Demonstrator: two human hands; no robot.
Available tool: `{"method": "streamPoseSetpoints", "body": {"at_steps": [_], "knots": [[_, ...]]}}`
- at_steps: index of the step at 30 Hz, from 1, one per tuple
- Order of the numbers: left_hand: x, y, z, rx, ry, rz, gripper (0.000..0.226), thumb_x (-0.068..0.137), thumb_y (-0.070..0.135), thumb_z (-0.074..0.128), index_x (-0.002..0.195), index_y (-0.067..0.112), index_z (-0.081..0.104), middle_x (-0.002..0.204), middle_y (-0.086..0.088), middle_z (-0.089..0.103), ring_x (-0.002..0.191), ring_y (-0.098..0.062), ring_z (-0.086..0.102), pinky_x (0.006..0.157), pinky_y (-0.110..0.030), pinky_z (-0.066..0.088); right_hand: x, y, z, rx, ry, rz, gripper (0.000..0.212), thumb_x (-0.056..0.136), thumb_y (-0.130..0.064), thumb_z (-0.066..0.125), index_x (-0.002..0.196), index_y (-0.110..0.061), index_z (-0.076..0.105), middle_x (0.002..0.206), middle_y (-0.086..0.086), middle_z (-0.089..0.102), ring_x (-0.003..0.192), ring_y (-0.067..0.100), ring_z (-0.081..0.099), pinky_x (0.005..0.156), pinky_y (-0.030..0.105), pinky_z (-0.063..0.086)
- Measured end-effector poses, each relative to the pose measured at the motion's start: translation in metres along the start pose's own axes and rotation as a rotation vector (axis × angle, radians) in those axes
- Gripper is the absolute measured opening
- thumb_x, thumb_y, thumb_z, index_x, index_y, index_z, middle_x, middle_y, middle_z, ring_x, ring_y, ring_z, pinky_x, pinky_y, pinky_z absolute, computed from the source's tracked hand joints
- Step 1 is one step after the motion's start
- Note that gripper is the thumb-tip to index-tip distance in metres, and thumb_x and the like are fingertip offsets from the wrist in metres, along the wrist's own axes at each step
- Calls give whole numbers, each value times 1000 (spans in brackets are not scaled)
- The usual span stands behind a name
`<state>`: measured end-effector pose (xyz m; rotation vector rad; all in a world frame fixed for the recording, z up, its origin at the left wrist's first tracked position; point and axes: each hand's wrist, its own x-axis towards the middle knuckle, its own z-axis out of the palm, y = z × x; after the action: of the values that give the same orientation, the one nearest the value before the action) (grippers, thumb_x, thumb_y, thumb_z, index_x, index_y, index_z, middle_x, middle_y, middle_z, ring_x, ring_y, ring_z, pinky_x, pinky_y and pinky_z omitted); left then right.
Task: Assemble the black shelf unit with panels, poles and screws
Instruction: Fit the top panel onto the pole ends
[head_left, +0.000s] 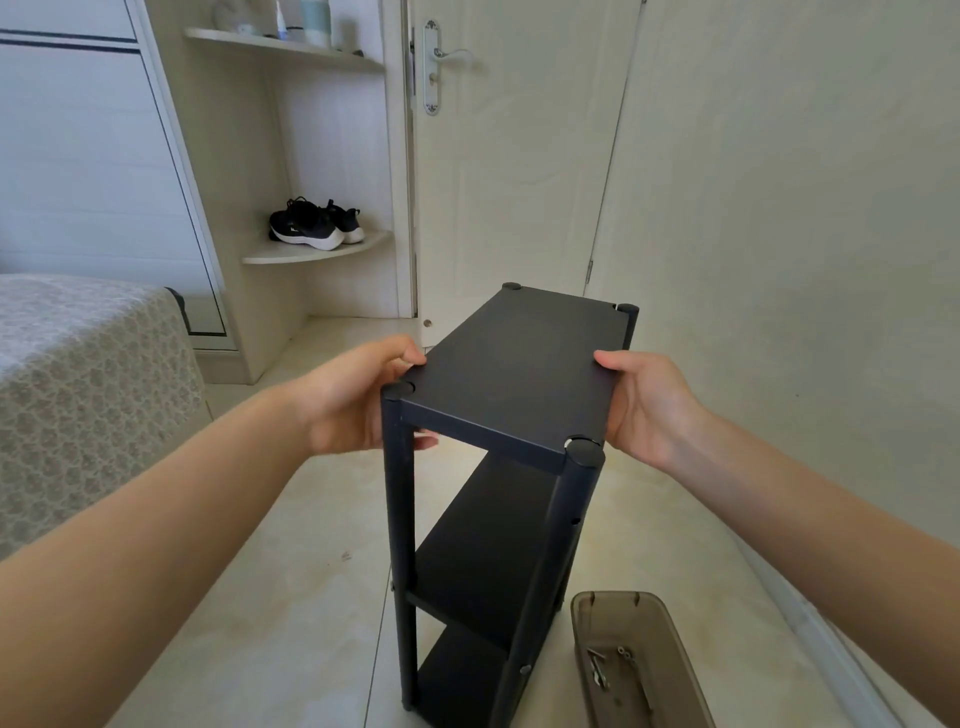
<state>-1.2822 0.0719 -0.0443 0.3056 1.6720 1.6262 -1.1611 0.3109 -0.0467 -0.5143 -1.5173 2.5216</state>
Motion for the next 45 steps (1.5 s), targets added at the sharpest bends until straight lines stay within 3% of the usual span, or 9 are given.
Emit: {"method": "streamPoseSetpoints", "body": {"at_steps": [7,12,21,26,28,31,34,40,45], "knots": [[18,10,20,25,180,39,28,91,41,69,95,13,70,75,-2,76,54,-15,71,41,-20,51,3,1,-5,2,0,-3,36,99,-13,41,131,-12,56,108,6,74,82,22,75,59,32,60],[16,11,15,12,212,31,27,93,36,67,97,9,69,71,-4,75,51,-17,70,41,-22,51,6,1,-1,-10,-53,10,32,98,-12,40,124,-11,60,104,6,75,82,22,74,67,34,61],[-1,-9,32,-209,178,6,22,96,33,63,97,11,66,70,-4,75,52,-16,71,41,-22,52,10,-6,-4,-136,-9,41,23,98,-17,44,102,-12,66,82,4,76,66,19,74,50,28,57],[-4,-17,46,-354,-23,33,35,101,25,48,130,6,58,108,-10,76,78,-20,76,58,-28,60,18,-18,-9,-361,121,31,21,95,-28,57,94,-11,68,70,1,75,55,15,71,41,20,49],[-6,-18,46,-380,-55,40,40,101,21,47,136,5,55,119,-12,72,82,-21,76,63,-29,61,21,-22,-8,-407,130,58,25,93,-32,62,100,-10,69,73,2,75,57,15,72,43,20,50],[-6,-18,45,-441,-83,69,39,100,14,46,135,3,56,116,-14,73,83,-23,76,62,-32,61,24,-27,-5,-415,97,94,38,93,-33,63,122,-8,65,92,5,75,67,18,73,49,24,54],[-5,-17,44,-485,-87,89,39,100,10,45,136,1,54,119,-17,71,83,-25,76,68,-36,63,23,-30,-8,-430,71,86,40,100,-35,51,129,-10,61,116,7,70,72,15,73,52,22,55],[-4,-19,44,-520,-63,120,38,100,10,48,136,0,54,113,-18,73,81,-26,77,60,-35,62,-4,-29,-34,-482,78,101,48,102,-47,39,113,-10,67,102,8,75,90,24,71,78,34,54],[-3,-23,55,-577,-9,187,27,100,8,50,125,4,57,113,-18,73,87,-28,76,62,-37,63,-23,-26,-31,-569,270,-219,26,101,-29,51,110,-12,67,103,1,70,90,18,66,70,26,51]]}}
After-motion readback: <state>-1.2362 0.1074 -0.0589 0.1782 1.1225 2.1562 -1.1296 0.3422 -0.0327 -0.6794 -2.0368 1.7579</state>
